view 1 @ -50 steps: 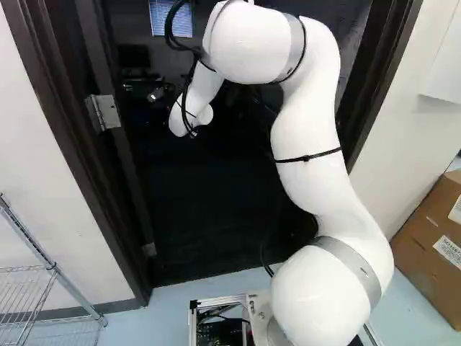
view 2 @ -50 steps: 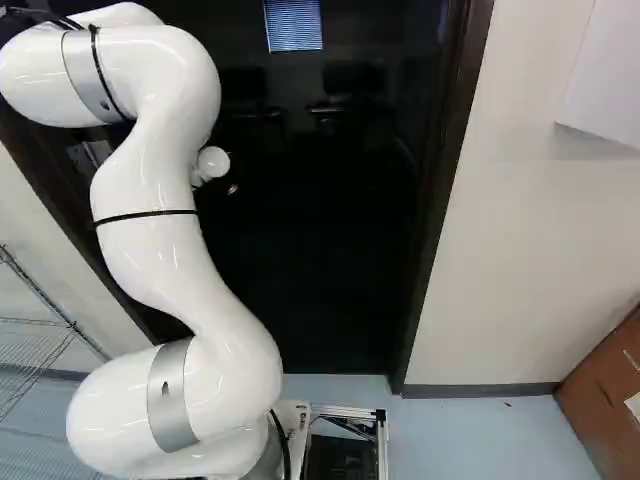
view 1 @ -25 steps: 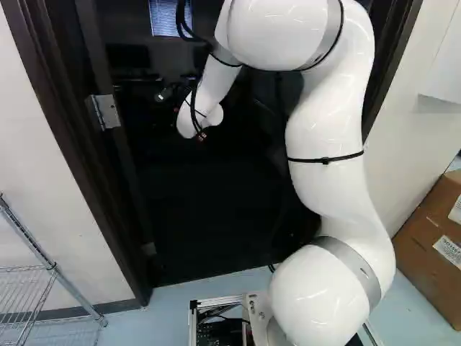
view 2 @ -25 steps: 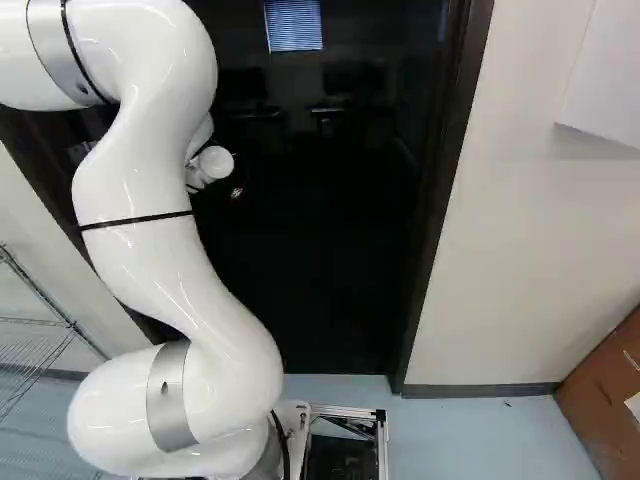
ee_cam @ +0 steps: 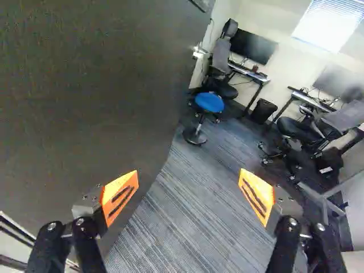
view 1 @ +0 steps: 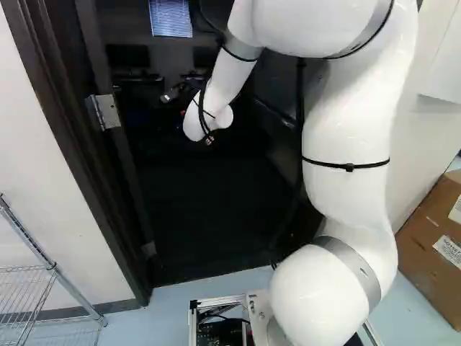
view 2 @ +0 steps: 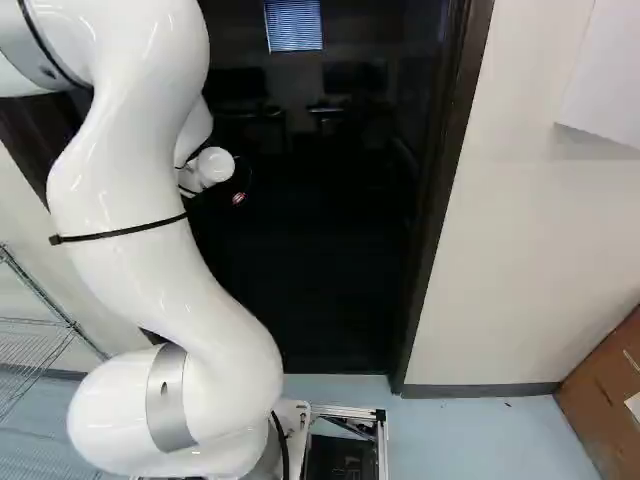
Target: Open the door and move inside
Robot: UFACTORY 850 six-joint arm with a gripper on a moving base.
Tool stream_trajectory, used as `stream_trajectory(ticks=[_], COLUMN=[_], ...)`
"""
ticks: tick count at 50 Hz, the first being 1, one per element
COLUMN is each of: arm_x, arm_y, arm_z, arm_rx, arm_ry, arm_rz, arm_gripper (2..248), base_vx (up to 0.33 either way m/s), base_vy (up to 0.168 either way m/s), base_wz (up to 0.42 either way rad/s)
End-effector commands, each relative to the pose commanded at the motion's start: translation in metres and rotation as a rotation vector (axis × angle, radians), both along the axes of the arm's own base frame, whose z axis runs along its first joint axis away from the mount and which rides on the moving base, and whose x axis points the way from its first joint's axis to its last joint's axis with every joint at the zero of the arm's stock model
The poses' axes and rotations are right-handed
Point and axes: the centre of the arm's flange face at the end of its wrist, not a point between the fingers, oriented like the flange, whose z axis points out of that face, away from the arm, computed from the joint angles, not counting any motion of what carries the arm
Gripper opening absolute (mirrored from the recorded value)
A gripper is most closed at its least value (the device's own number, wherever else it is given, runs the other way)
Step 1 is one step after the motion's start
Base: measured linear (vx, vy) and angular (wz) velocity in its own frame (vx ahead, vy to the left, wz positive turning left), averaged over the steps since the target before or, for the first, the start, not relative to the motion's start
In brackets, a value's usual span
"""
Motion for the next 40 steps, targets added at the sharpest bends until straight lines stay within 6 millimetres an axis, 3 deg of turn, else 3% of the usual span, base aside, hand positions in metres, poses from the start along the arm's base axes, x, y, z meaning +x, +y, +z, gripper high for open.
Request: stream_trajectory(ticks=[40], arm_x=[-0.073], arm_y=[-0.052], arm_z=[0.005], arm_rx=[0.052], arm_ry=[0.046], arm_rz=[-0.124], arm_gripper=[247], base_vx=[0.000], base_vy=[0.000], base_wz=[0.000])
